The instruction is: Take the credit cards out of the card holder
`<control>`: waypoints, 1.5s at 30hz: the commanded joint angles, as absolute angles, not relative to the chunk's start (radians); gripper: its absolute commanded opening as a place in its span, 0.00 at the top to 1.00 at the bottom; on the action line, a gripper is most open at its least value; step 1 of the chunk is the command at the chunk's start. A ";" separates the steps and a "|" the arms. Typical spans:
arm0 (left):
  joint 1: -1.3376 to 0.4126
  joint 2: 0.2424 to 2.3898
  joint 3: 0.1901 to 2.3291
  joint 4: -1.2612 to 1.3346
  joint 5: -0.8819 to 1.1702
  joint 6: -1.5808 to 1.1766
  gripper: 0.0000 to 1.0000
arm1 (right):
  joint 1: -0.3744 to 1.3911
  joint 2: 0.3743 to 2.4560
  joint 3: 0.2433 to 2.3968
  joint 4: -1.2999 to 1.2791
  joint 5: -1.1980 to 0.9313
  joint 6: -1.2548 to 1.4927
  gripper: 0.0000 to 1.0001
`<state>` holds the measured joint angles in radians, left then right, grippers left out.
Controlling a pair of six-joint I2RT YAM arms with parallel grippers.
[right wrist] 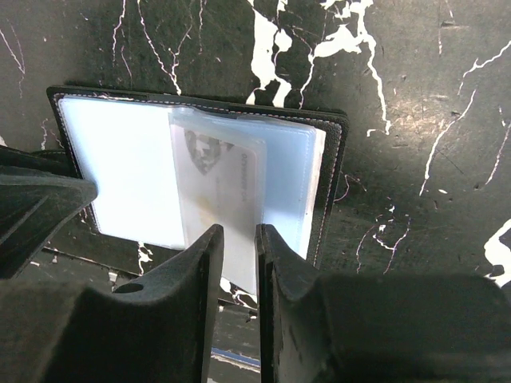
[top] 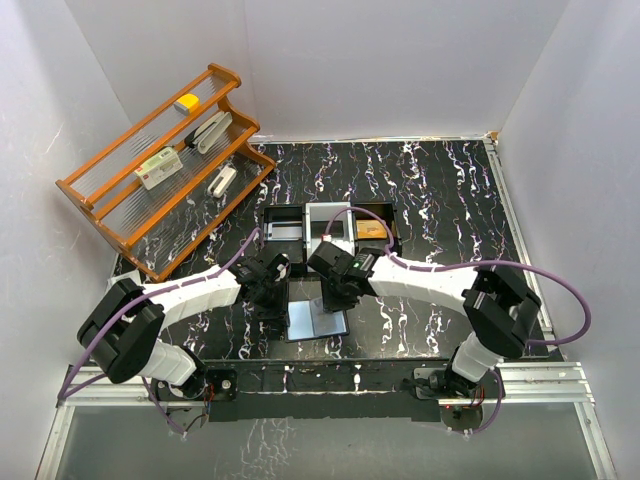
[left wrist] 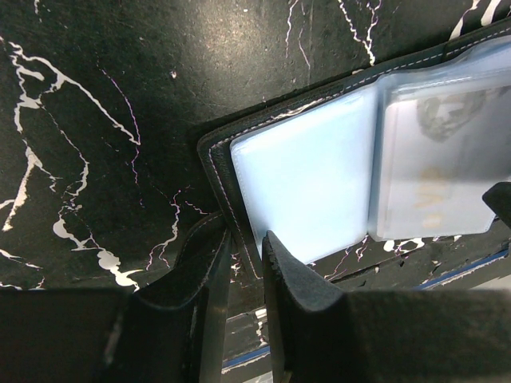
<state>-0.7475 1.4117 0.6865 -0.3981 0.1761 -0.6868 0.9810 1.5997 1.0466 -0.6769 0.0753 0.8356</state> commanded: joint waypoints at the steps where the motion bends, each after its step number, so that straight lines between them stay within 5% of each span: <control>1: -0.758 1.430 0.696 -0.400 0.195 -0.678 0.80 | 1.001 1.605 1.110 -0.689 0.128 0.818 0.82; 13: -0.758 1.431 0.703 -0.408 0.192 -0.674 0.80 | 1.023 1.638 1.148 -0.754 0.182 0.818 0.91; 25: -0.758 1.428 0.697 -0.398 0.193 -0.675 0.80 | 1.026 1.627 1.131 -0.710 0.134 0.814 0.83; 36: -0.758 1.425 0.696 -0.397 0.193 -0.679 0.80 | 1.021 1.634 1.031 -0.622 0.129 0.882 0.54; 45: -0.758 1.407 0.684 -0.394 0.190 -0.690 0.80 | 1.022 1.634 1.017 -0.625 0.168 0.886 0.66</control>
